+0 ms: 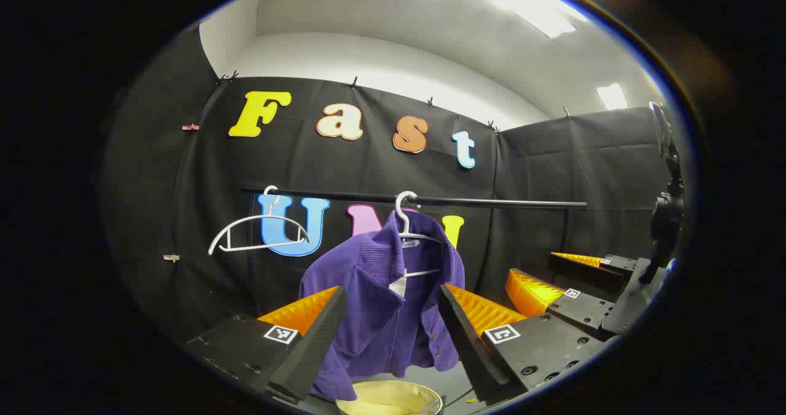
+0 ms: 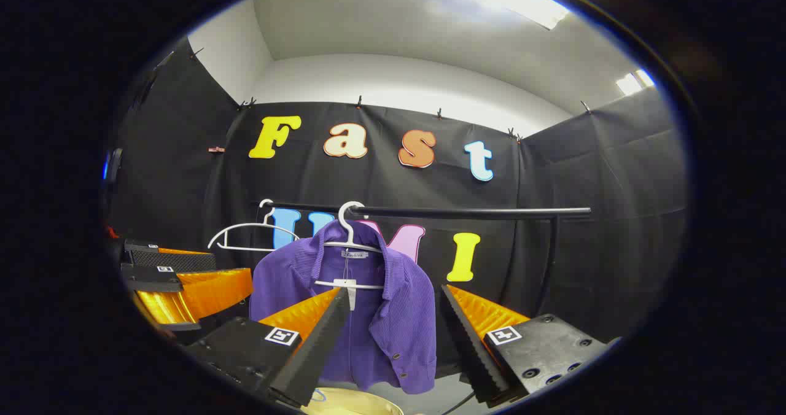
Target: Grasp the clothes on the hanger with both hands and then place them into the laundry hamper below.
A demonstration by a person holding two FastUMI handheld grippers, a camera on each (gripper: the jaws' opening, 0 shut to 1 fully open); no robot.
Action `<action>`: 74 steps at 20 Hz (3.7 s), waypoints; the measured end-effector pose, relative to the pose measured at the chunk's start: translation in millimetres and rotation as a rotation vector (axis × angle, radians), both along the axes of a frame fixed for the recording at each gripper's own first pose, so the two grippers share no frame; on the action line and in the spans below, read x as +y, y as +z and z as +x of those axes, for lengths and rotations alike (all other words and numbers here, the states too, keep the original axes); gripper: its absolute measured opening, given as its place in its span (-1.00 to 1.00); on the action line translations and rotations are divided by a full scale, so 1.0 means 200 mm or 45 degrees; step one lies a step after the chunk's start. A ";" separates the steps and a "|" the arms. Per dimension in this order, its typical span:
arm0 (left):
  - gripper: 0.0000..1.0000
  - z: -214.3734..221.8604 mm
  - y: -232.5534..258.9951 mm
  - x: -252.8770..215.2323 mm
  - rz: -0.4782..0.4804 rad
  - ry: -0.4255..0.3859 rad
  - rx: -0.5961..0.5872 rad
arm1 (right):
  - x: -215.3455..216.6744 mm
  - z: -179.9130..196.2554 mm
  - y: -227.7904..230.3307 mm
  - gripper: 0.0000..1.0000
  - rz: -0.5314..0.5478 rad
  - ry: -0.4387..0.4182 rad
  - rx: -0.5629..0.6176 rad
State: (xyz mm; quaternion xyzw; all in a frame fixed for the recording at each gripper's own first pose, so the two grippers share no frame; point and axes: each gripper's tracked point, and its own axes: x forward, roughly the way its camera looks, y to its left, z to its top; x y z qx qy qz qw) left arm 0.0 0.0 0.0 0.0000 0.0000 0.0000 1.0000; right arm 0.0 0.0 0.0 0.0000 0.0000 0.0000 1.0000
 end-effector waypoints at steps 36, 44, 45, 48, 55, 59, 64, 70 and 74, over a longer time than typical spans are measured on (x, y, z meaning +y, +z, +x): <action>0.89 0.04 -0.21 0.04 -0.014 -0.242 0.050 | 0.08 0.00 -0.19 0.91 0.005 -0.148 0.115; 0.89 0.33 -0.31 -0.03 0.019 -0.131 0.019 | 0.05 0.38 -0.37 0.91 0.071 0.050 0.139; 0.89 0.38 -0.33 -0.06 0.028 -0.106 0.006 | 0.03 0.44 -0.39 0.91 0.070 0.069 0.135; 0.89 0.51 -0.37 -0.03 0.071 0.050 -0.042 | -0.04 0.60 -0.51 0.91 0.059 0.107 0.165; 0.89 0.72 -0.53 0.07 0.085 0.361 -0.017 | 0.01 0.82 -0.69 0.91 0.139 0.294 0.215; 0.90 0.80 -0.59 0.16 0.070 0.498 0.008 | 0.03 0.91 -0.76 0.91 0.153 0.341 0.233; 0.89 0.93 -0.58 0.18 0.053 0.550 0.007 | 0.04 1.03 -0.79 0.91 0.216 0.363 0.250; 0.90 0.94 -0.42 0.17 -0.038 0.600 -0.124 | 0.03 1.16 -0.81 0.90 0.230 0.315 0.261; 0.89 0.91 -0.43 0.40 -0.008 0.767 -0.115 | -0.02 1.23 -0.87 0.90 0.223 0.280 0.279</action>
